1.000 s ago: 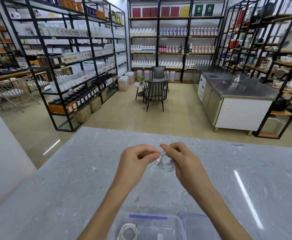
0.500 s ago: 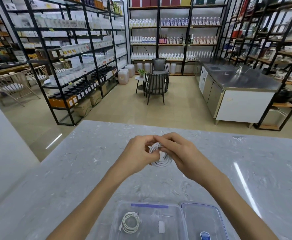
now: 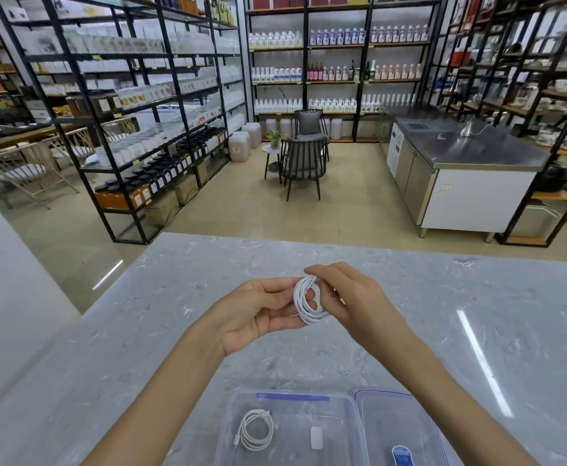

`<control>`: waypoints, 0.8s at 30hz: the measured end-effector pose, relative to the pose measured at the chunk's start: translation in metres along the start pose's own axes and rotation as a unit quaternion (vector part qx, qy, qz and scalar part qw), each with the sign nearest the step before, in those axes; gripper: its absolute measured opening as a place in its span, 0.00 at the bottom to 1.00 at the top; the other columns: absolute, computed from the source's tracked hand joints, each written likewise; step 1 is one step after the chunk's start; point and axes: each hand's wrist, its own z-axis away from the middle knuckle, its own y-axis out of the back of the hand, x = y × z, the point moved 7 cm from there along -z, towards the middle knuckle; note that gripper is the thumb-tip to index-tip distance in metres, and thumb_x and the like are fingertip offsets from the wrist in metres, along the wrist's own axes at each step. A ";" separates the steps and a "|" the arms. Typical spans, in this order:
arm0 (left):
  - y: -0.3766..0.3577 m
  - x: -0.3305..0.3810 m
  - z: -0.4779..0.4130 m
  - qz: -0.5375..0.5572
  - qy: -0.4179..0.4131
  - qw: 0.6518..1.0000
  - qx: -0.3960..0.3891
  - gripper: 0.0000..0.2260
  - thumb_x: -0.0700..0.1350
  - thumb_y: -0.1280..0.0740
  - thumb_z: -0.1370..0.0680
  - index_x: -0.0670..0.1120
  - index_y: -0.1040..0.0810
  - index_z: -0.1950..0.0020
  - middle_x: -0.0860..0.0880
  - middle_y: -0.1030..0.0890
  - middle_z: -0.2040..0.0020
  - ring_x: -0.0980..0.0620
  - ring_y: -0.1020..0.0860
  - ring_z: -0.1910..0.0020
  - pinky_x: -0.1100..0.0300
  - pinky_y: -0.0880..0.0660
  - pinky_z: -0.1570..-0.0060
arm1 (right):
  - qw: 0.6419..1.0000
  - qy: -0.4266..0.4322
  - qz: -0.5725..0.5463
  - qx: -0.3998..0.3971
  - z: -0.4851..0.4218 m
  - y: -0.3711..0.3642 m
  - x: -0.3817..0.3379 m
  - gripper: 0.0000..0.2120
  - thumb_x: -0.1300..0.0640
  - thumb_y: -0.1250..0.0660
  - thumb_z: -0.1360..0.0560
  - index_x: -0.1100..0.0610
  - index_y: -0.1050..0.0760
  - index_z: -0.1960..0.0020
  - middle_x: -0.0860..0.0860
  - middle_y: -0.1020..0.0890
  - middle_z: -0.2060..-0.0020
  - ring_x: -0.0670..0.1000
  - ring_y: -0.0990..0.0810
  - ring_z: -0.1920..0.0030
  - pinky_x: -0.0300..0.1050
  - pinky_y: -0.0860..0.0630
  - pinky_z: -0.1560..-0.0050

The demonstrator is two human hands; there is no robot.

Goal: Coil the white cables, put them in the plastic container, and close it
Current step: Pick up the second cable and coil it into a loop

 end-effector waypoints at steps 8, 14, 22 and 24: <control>0.007 0.013 0.002 -0.182 -0.108 0.972 0.105 0.12 0.31 0.34 0.23 0.43 0.14 0.49 0.43 0.13 0.52 0.48 0.15 0.54 0.60 0.19 0.58 | 0.997 0.022 0.028 -0.068 0.000 -0.001 -0.006 0.12 0.54 0.42 0.18 0.51 0.26 0.36 0.51 0.24 0.51 0.51 0.24 0.53 0.46 0.25 0.53; 0.008 0.020 0.013 -0.383 -0.185 0.889 0.170 0.16 0.29 0.36 0.22 0.47 0.14 0.49 0.50 0.13 0.53 0.55 0.15 0.53 0.64 0.20 0.51 | 0.989 0.028 0.085 -0.119 0.006 -0.001 -0.003 0.14 0.50 0.47 0.17 0.50 0.27 0.37 0.49 0.23 0.51 0.52 0.23 0.53 0.47 0.26 0.52; -0.006 0.010 0.022 -0.376 -0.127 0.911 0.112 0.09 0.45 0.38 0.18 0.48 0.20 0.43 0.51 0.19 0.59 0.55 0.20 0.62 0.55 0.20 0.53 | 0.994 -0.019 0.096 -0.058 0.009 0.005 -0.003 0.12 0.53 0.44 0.18 0.57 0.25 0.43 0.54 0.21 0.52 0.60 0.21 0.57 0.54 0.25 0.57; -0.015 0.008 0.021 -0.406 -0.141 0.895 0.119 0.10 0.54 0.39 0.19 0.53 0.23 0.42 0.54 0.22 0.60 0.57 0.24 0.63 0.52 0.21 0.56 | 0.994 -0.022 0.093 -0.056 0.007 0.005 -0.007 0.11 0.55 0.42 0.18 0.57 0.25 0.41 0.54 0.21 0.52 0.59 0.20 0.57 0.53 0.24 0.57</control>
